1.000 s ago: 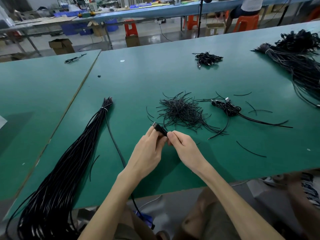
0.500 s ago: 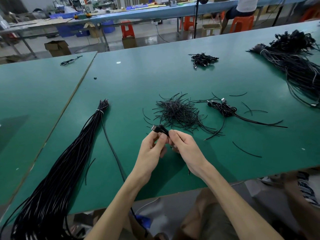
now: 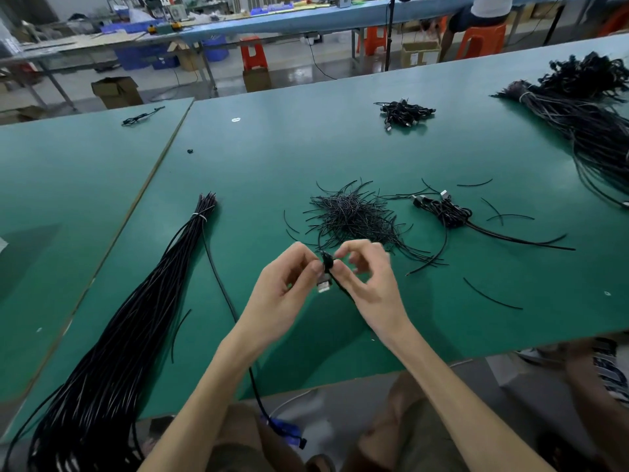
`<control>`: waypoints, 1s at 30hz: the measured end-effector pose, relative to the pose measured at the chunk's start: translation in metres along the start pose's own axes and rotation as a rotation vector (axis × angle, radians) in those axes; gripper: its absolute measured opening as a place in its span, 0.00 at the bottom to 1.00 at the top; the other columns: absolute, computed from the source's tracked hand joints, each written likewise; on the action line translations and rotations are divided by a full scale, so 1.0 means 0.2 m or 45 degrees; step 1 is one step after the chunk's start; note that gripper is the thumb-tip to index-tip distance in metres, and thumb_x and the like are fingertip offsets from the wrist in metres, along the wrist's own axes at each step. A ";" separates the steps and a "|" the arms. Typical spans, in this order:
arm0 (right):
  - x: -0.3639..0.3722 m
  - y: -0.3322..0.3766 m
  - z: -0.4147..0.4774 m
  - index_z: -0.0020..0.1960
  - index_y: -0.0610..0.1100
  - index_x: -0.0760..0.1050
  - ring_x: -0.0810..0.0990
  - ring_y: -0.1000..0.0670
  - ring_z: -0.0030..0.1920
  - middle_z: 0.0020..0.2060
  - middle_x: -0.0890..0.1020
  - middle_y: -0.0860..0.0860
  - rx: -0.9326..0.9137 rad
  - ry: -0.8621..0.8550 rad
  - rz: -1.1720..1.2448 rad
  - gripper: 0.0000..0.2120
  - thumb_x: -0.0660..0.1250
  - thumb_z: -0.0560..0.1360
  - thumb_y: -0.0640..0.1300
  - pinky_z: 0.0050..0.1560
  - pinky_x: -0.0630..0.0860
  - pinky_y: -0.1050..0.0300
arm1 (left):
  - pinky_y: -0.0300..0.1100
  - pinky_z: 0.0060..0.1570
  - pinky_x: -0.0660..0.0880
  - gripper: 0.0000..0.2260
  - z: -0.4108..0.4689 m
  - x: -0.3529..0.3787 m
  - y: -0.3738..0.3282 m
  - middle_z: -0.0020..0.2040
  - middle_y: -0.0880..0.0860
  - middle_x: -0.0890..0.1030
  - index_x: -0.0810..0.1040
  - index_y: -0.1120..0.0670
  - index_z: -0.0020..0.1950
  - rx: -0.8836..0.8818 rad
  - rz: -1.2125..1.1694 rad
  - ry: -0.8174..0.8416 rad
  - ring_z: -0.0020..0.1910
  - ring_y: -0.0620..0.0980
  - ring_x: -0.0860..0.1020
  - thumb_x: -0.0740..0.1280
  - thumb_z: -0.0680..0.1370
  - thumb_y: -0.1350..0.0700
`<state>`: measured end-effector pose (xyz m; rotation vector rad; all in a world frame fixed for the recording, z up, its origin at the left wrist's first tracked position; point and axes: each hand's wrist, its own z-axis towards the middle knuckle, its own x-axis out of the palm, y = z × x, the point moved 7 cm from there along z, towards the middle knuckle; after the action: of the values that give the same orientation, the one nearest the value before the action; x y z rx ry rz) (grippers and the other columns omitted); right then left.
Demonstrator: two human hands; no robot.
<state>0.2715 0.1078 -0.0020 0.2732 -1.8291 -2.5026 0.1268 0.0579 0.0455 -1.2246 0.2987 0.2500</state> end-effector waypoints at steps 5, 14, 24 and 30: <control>0.03 0.01 -0.01 0.38 0.42 0.80 0.74 0.47 0.34 0.31 0.77 0.44 0.021 0.103 0.238 0.21 0.68 0.77 0.59 0.36 0.70 0.50 | 0.42 0.36 0.67 0.09 -0.01 -0.02 -0.08 0.41 0.48 0.70 0.71 0.53 0.44 0.229 0.401 -0.006 0.36 0.53 0.69 0.62 0.84 0.57; 0.08 0.00 -0.04 0.54 0.46 0.84 0.82 0.55 0.48 0.46 0.87 0.50 0.209 0.330 0.324 0.17 0.64 0.81 0.57 0.51 0.76 0.64 | 0.31 0.38 0.66 0.09 -0.01 0.04 0.08 0.44 0.40 0.70 0.70 0.51 0.46 0.240 0.635 0.015 0.37 0.44 0.71 0.64 0.84 0.62; 0.05 0.01 -0.02 0.56 0.55 0.82 0.71 0.56 0.42 0.49 0.76 0.50 0.060 0.232 0.128 0.12 0.74 0.77 0.41 0.46 0.70 0.65 | 0.39 0.29 0.59 0.13 0.00 0.03 0.14 0.32 0.50 0.68 0.72 0.58 0.42 -0.042 0.043 -0.075 0.29 0.47 0.62 0.63 0.85 0.55; 0.04 0.04 -0.03 0.57 0.55 0.78 0.76 0.52 0.43 0.46 0.75 0.50 -0.072 0.047 -0.038 0.13 0.74 0.77 0.40 0.41 0.77 0.51 | 0.37 0.28 0.60 0.13 0.04 0.02 0.14 0.29 0.43 0.70 0.73 0.56 0.40 -0.125 -0.022 -0.132 0.27 0.45 0.62 0.64 0.85 0.58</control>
<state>0.2637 0.0990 0.0021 0.3447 -1.7503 -2.5468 0.1222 0.0746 0.0224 -1.3055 0.1877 0.3149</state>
